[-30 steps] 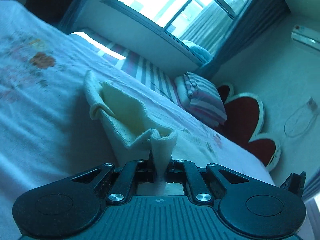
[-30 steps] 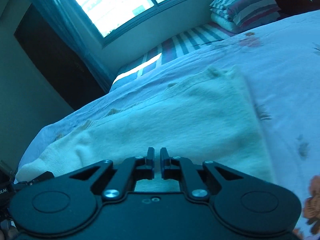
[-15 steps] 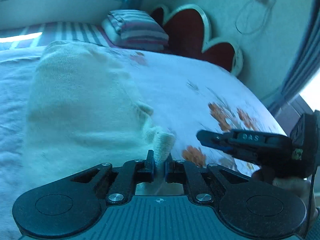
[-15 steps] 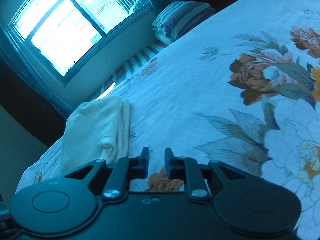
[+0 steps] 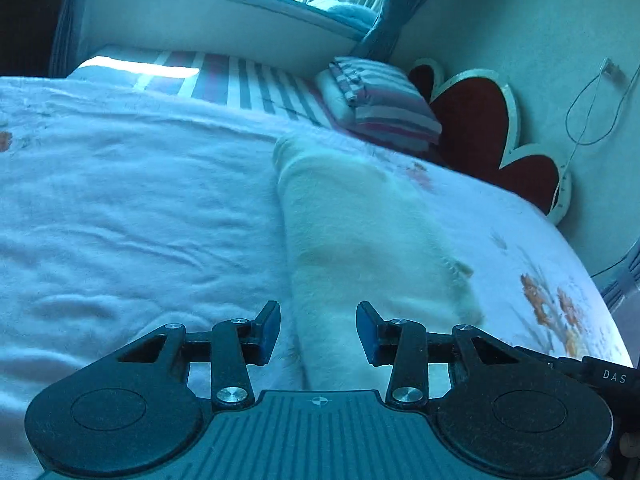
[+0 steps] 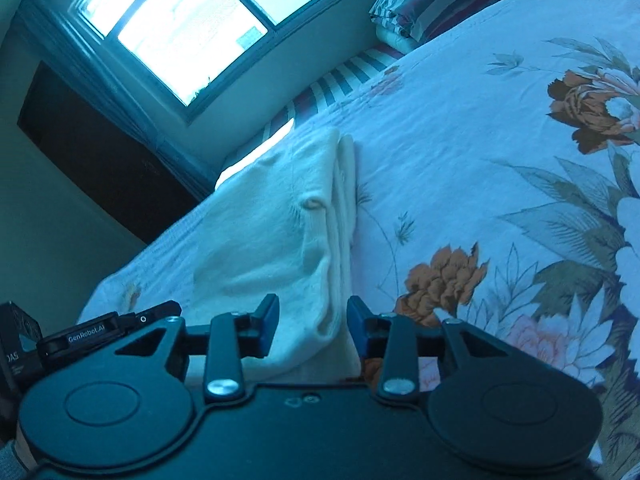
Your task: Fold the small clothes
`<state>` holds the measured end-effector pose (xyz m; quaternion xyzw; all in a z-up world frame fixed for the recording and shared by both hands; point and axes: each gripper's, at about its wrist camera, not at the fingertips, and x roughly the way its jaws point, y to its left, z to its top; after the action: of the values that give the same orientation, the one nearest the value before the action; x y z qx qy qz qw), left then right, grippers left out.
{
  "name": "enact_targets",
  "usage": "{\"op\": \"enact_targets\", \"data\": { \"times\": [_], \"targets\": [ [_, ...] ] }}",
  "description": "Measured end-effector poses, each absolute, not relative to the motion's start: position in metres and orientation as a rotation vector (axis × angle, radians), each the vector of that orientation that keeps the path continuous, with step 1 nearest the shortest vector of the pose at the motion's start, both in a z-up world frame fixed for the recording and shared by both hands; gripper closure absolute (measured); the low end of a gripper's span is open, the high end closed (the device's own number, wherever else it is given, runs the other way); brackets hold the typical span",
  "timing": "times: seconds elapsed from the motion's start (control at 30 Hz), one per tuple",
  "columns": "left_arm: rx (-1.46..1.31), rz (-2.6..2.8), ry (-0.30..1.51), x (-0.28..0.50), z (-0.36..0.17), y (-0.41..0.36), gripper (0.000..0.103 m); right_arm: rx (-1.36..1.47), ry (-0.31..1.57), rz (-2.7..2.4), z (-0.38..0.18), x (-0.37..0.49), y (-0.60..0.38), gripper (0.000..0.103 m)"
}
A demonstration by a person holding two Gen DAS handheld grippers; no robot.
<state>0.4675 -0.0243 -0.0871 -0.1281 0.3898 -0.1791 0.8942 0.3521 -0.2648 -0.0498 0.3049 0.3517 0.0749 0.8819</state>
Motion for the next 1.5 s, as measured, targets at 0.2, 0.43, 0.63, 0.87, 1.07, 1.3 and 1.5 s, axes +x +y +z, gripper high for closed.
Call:
{"op": "enact_targets", "data": {
  "times": [0.2, 0.43, 0.63, 0.87, 1.07, 1.3, 1.5],
  "targets": [
    [-0.232, -0.331, 0.819, 0.459, -0.109, -0.027, 0.062, 0.467, 0.807, 0.158, -0.054, 0.343, -0.24, 0.094],
    [-0.251, -0.34, 0.668, 0.514, -0.08, -0.031, 0.062, 0.384, 0.627, 0.154, -0.018, 0.398, -0.255, 0.085],
    [-0.26, -0.316, 0.756, 0.576, -0.11, -0.051, 0.061, 0.221, 0.693, 0.149, -0.03, 0.483, -0.245, 0.082],
    [-0.271, -0.311, 0.677, 0.599, -0.091, -0.042, 0.06, 0.201, 0.666, 0.156, -0.019, 0.502, -0.255, 0.079],
    [-0.159, -0.314, 0.762, 0.637, -0.11, -0.069, 0.059, 0.203, 0.816, 0.142, -0.051, 0.562, -0.25, 0.076],
    [-0.108, -0.31, 0.751, 0.633, -0.104, -0.078, 0.057, 0.236, 0.711, 0.137, -0.037, 0.537, -0.259, 0.071],
    [-0.175, -0.336, 0.697, 0.608, -0.078, -0.059, 0.052, 0.138, 0.808, 0.06, -0.035, 0.535, -0.251, 0.069]
  ]
}}
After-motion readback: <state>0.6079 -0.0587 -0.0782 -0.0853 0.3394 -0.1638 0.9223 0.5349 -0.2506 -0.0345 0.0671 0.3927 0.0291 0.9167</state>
